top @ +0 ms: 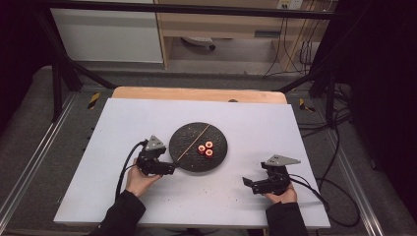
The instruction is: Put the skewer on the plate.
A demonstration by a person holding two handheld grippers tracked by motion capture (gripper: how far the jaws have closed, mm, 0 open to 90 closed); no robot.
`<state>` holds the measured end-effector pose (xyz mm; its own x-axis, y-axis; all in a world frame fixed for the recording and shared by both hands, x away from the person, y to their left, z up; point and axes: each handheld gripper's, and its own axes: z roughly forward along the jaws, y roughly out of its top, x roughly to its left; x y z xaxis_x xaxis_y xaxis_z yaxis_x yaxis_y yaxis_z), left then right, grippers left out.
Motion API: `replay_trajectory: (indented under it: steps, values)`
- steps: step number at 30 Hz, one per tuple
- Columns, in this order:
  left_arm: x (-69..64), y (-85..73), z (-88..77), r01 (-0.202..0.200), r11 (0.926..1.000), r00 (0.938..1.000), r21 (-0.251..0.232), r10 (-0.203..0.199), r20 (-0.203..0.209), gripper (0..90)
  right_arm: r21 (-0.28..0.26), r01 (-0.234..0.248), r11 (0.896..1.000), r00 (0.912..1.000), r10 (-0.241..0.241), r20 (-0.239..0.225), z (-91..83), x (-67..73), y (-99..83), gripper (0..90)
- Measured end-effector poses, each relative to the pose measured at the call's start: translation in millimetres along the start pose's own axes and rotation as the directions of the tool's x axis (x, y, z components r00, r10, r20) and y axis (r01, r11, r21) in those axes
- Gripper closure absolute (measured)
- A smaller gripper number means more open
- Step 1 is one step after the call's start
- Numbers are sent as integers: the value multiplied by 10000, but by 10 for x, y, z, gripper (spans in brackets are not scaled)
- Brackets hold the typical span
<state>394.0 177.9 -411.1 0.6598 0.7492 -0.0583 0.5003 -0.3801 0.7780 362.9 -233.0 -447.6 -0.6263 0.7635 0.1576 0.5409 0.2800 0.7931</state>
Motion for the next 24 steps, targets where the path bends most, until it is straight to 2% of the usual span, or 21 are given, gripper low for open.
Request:
replay_trajectory:
  steps: [4, 13, 20, 24]
  values:
    - [64, -107, -147, -132, 9999, 9998, -77, 131, -119, 128, 0, 21, 10000, 10000, -21, 31, 2, -2, -2, 3]
    - [248, -440, -404, 5, 9994, 9994, -346, -17, -342, 109, 105, 62, 9999, 10000, -63, 58, 12, 1, -10, 3]
    - [339, -705, -481, 98, 9996, 9993, -273, -108, -363, 110, 208, 108, 9997, 9999, -110, 105, 27, 5, -21, 2]
    - [356, -797, -483, 51, 9998, 9994, -177, -58, -354, 111, 281, 51, 9996, 10000, -53, 78, 28, 15, -26, 2]
